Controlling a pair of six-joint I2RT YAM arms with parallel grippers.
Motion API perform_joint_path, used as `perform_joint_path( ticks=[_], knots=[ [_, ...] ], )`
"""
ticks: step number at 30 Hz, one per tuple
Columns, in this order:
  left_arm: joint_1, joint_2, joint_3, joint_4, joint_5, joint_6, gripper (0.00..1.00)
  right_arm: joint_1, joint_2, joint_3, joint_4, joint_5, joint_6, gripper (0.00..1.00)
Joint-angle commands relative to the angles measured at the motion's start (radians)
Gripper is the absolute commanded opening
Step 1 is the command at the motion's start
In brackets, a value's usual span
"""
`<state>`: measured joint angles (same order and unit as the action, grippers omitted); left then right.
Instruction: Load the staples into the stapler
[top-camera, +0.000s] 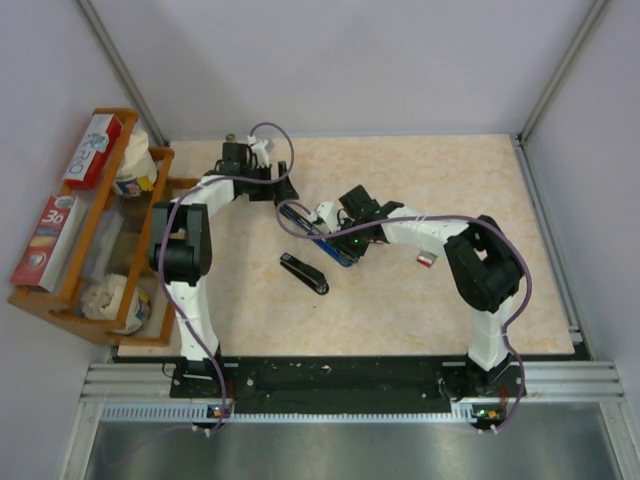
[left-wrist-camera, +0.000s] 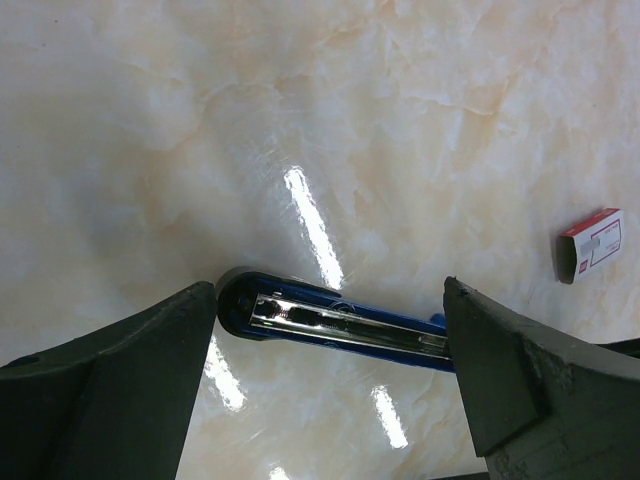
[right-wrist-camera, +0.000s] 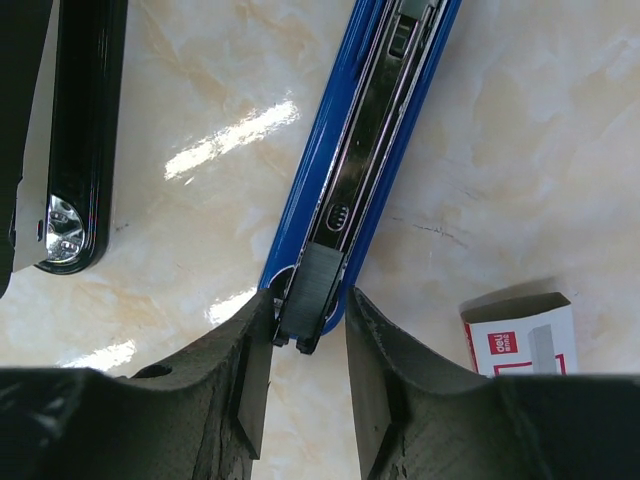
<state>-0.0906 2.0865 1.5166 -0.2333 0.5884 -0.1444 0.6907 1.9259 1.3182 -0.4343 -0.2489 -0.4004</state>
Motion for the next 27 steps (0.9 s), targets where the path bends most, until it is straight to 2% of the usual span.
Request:
perform_joint_path(
  ticks=[1,13,27],
  knots=[
    [-0.017,0.006,0.034,-0.069,-0.033,0.037,0.99,0.0,0.025,0.044,0.02,-0.02,0.008,0.33],
    [-0.018,0.02,0.048,-0.112,-0.036,0.051,0.99,0.021,0.065,0.058,-0.001,0.014,0.0,0.27],
    [-0.031,0.066,0.119,-0.14,-0.039,0.042,0.99,0.024,0.065,0.05,-0.003,0.008,-0.015,0.27]
  ],
)
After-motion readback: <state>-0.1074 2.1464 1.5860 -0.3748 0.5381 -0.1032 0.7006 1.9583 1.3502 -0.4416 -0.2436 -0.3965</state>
